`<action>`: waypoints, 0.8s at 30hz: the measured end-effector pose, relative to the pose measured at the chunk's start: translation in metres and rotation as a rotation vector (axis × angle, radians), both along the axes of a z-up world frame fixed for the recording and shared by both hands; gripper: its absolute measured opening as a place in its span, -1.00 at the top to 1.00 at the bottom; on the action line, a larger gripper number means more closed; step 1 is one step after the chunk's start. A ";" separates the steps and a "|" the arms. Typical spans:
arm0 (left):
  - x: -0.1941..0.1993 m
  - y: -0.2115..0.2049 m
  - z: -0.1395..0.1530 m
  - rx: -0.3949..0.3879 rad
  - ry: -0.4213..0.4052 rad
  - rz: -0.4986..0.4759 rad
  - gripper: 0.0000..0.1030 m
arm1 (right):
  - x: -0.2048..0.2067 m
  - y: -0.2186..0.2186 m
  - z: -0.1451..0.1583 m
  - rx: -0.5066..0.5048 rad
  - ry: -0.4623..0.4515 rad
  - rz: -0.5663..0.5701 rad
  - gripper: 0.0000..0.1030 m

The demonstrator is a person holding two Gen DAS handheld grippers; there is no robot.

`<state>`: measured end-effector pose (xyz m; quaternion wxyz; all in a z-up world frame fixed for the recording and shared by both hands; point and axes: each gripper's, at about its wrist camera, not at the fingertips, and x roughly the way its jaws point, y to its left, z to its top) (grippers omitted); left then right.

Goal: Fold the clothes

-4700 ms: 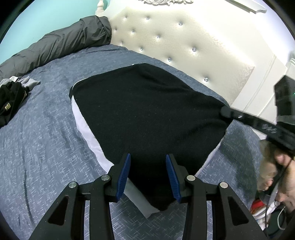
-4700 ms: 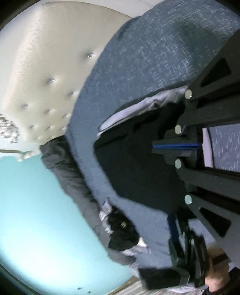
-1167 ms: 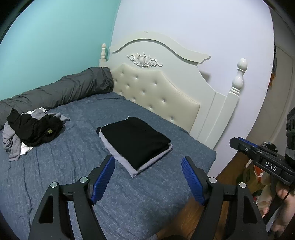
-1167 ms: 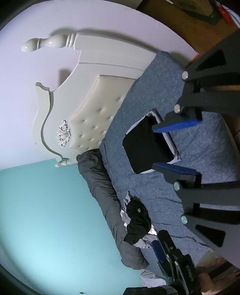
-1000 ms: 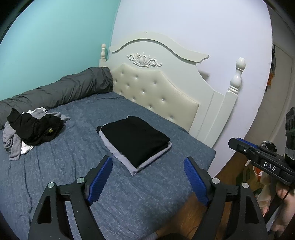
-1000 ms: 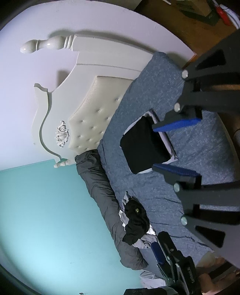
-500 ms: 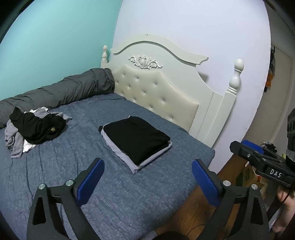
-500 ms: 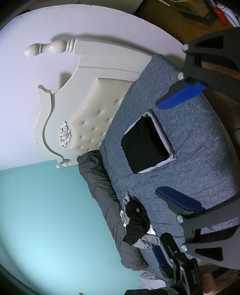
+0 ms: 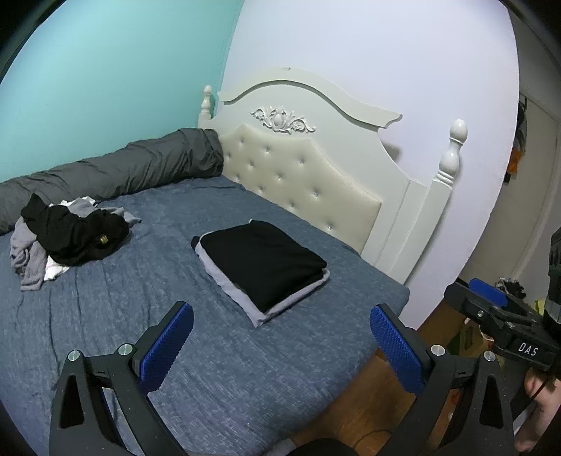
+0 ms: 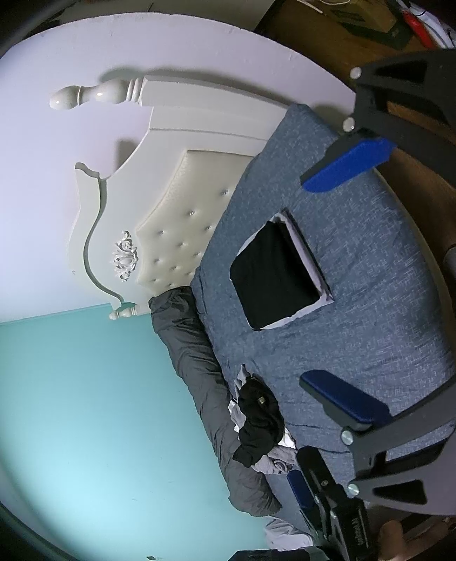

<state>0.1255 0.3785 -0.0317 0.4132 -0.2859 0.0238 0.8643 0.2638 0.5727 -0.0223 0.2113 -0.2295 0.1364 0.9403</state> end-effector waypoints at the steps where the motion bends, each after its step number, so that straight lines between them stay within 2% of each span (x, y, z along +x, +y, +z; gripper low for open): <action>1: 0.001 0.000 0.000 -0.004 0.004 0.003 -0.99 | 0.000 0.000 0.000 0.000 0.001 0.000 -0.98; 7: 0.010 0.002 0.001 -0.013 0.034 -0.005 -0.99 | 0.003 -0.002 0.000 0.002 0.009 0.001 -0.98; 24: 0.018 0.006 0.004 -0.024 0.046 -0.017 -0.99 | 0.005 -0.005 0.001 0.000 0.009 0.005 -0.99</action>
